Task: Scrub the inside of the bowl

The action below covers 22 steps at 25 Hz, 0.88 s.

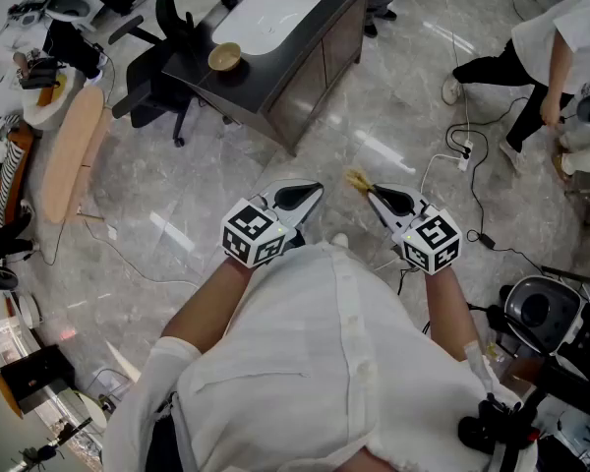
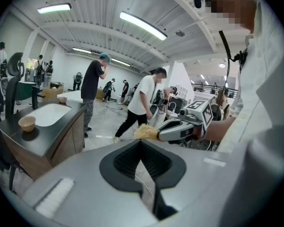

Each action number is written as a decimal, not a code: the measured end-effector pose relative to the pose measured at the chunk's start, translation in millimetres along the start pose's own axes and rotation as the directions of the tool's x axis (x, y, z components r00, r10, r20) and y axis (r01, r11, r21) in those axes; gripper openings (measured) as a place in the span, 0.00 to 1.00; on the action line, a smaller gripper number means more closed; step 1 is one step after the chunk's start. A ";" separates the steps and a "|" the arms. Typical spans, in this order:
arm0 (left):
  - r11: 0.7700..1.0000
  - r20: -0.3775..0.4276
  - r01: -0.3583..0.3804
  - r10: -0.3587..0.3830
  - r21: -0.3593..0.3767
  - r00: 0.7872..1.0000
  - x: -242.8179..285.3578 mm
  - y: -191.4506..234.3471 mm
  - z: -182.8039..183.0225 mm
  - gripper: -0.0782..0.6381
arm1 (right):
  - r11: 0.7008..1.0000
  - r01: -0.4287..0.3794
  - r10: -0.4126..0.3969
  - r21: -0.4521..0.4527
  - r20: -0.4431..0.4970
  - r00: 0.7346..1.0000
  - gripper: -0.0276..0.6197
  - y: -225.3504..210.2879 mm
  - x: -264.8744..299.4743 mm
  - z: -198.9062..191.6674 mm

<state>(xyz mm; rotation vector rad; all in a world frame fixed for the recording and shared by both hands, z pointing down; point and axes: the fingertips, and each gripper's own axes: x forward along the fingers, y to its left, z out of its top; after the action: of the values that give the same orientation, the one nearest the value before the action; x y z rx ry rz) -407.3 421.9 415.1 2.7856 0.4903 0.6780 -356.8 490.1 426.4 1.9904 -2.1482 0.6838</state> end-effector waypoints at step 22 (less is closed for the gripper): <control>0.997 0.050 -0.076 0.077 -0.030 0.996 -3.6 53.2 31.2 0.12 | 0.998 -0.037 0.038 -0.055 0.026 0.999 0.08 -25.4 25.7 53.2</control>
<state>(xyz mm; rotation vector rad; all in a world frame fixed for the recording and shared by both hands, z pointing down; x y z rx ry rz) -381.3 367.2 402.5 2.7995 0.3626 0.6226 -324.3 444.1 395.3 1.9484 -2.2004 0.6003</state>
